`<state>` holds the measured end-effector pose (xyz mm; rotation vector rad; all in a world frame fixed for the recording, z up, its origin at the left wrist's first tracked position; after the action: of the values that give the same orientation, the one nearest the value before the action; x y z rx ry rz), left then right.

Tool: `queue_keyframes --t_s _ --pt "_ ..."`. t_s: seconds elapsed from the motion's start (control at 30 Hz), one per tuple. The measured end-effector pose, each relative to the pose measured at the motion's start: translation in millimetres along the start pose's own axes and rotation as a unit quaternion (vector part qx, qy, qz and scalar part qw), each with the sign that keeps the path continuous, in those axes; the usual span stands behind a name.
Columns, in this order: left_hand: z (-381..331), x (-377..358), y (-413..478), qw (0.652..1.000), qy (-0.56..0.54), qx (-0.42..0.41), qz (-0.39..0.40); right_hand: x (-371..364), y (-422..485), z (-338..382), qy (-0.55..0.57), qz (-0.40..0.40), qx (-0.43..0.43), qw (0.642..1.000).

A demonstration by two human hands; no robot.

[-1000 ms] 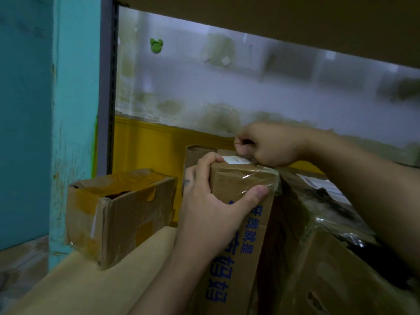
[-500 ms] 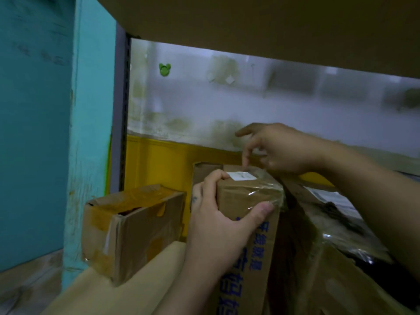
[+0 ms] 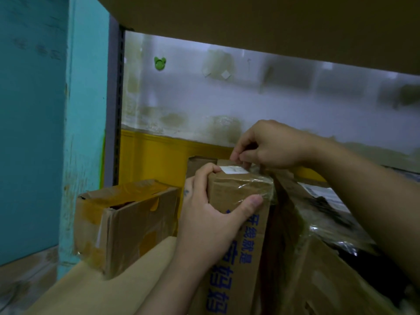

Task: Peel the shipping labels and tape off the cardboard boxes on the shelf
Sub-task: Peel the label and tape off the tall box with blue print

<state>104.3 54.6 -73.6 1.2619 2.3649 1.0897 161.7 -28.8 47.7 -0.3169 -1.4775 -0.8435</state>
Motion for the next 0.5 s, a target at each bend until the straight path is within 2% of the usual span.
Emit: queue_keyframes --t_s 0.13,0.5 --pt "-0.5 1.4 0.4 1.0 -0.005 -0.003 -0.005 -4.7 1.9 -11.9 -0.027 0.026 -0.034 0.999" --pt "-1.9 1.7 -1.3 1.0 -0.003 0.001 -0.004 -7.3 6.4 -9.2 -0.017 0.026 -0.035 0.999"
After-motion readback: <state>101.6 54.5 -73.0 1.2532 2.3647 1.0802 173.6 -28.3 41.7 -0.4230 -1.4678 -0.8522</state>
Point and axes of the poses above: each hand's wrist, its own y-axis towards the middle knuckle, its own x-axis out of the back of the hand, z = x × y, the point moved 10 cm from there along y, towards the middle knuckle, and after that the axes turned 7 degrees about y, right-handed, at the moved point
